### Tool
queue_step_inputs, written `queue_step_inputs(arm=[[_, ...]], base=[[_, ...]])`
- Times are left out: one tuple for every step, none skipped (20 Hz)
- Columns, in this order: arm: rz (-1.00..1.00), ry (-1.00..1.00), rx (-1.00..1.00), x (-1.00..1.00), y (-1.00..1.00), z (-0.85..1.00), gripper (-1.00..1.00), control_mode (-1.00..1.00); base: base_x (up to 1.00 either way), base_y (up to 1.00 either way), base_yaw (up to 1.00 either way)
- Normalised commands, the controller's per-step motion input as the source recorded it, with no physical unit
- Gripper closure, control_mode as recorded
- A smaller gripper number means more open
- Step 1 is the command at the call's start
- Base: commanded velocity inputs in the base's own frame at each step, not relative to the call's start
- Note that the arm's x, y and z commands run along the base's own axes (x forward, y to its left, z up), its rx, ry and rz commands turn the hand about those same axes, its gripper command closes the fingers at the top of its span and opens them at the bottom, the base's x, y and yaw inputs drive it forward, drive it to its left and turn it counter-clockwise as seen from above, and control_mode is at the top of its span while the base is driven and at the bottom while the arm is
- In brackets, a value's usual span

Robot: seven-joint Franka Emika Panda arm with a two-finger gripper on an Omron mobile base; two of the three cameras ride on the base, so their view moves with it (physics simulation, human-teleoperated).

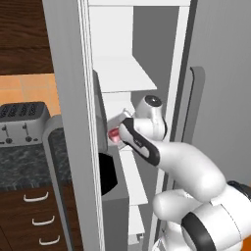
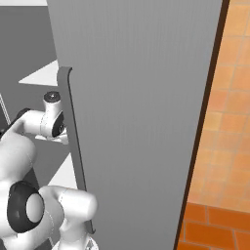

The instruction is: Take the meat container that has the steak and place it on the second highest rack of the freezer. Then take the vegetable container that has the corn and lime and place it on the highest rack of the freezer.

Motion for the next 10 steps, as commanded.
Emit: queue_step_inputs(arm=[[0.0,0.0,0.0,0.43,0.0,-0.14,1.0,-1.0],[0.0,0.0,0.0,0.45,0.0,-0.14,1.0,-1.0],[0.0,0.0,0.0,0.42,0.0,-0.13,1.0,-1.0],[0.0,0.0,0.0,0.44,0.0,-0.13,1.0,-1.0],[0.0,0.0,0.0,0.41,0.0,-0.14,1.0,-1.0],[0.0,0.0,0.0,0.38,0.0,-0.13,1.0,-1.0],[0.0,0.0,0.0,0.39,0.0,-0.13,1.0,-1.0],[0.0,0.0,0.0,0.39,0.0,-0.14,1.0,-1.0],[0.0,0.0,0.0,0.41,0.0,-0.14,1.0,-1.0],[0.0,0.0,0.0,0.39,0.0,-0.16,1.0,-1.0]], base=[[0.0,0.0,0.0],[0.0,0.0,0.0],[0.0,0.0,0.0],[0.0,0.0,0.0],[0.0,0.0,0.0],[0.0,0.0,0.0],[0.0,0.0,0.0],[0.0,0.0,0.0],[0.0,0.0,0.0],[0.0,0.0,0.0]])
